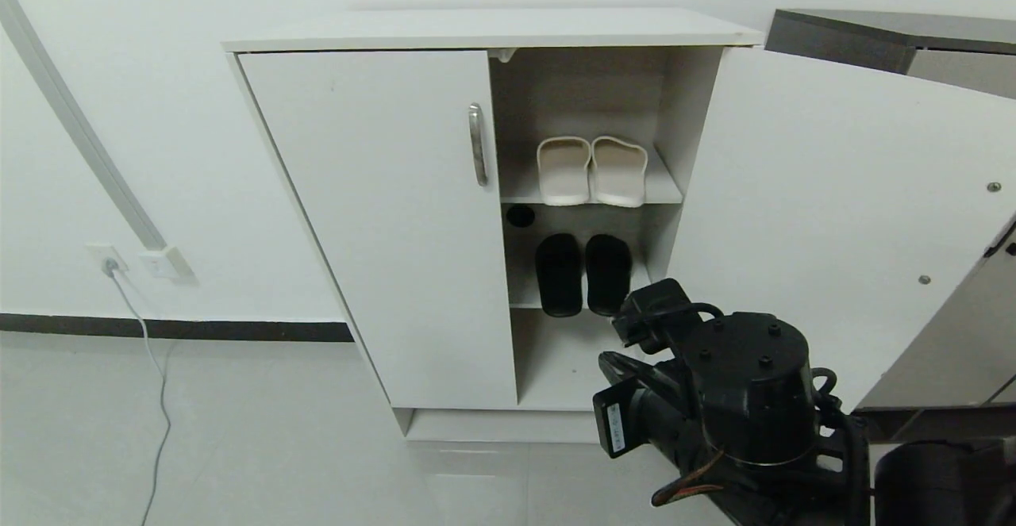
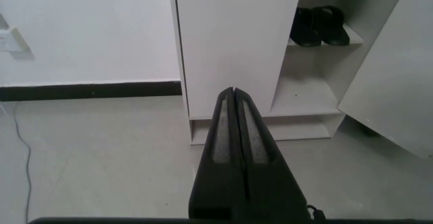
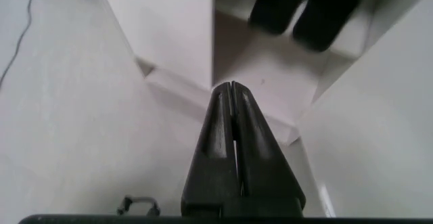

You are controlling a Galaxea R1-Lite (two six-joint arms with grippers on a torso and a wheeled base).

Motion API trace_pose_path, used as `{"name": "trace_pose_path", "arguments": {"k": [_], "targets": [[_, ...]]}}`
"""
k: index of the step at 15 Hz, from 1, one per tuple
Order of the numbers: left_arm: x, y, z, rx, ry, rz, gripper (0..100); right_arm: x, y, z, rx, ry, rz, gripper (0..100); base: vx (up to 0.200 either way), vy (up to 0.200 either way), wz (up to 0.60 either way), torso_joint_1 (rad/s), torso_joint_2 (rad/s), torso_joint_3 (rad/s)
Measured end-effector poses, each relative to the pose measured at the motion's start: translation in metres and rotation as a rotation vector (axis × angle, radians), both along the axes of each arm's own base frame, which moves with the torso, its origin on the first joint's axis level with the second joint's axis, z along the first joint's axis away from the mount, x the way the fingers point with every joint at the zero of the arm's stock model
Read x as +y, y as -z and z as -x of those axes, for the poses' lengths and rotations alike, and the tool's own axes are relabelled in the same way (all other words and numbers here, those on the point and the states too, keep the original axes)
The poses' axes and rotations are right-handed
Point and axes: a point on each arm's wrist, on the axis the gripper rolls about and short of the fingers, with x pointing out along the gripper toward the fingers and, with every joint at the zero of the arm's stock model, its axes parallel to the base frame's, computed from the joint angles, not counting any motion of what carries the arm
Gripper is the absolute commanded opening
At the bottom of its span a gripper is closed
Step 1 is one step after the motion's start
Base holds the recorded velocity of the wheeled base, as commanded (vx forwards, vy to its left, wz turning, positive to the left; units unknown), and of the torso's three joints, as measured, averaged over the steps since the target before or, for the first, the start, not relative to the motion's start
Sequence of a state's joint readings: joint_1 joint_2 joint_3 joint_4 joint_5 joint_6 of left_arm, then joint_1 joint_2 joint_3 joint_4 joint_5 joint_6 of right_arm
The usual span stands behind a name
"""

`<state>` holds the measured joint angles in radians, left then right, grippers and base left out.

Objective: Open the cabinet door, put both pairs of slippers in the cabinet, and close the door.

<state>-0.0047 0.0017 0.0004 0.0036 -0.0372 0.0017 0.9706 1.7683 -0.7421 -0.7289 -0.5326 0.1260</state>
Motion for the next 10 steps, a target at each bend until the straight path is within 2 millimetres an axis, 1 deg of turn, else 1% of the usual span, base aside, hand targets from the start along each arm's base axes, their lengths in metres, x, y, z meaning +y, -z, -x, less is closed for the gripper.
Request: {"name": "trace_pose_path", "arguments": {"k": [3,10], "targets": [[0.0000,-0.0004,0.0001,-0.002,-0.001,0.000,0,-0.0003,-0.0015,0.0002,-0.010,-0.002,0.004,0,0.000,0.000,0.00,0.036,-0.52,-0.362],[0.0000,-0.0002,0.0000,-0.001,-0.001,0.000,0,-0.0007,-0.0036,-0.0011,-0.015,0.002,-0.001,0,0.000,0.000,0.00,0.122,-0.46,-0.342]]}}
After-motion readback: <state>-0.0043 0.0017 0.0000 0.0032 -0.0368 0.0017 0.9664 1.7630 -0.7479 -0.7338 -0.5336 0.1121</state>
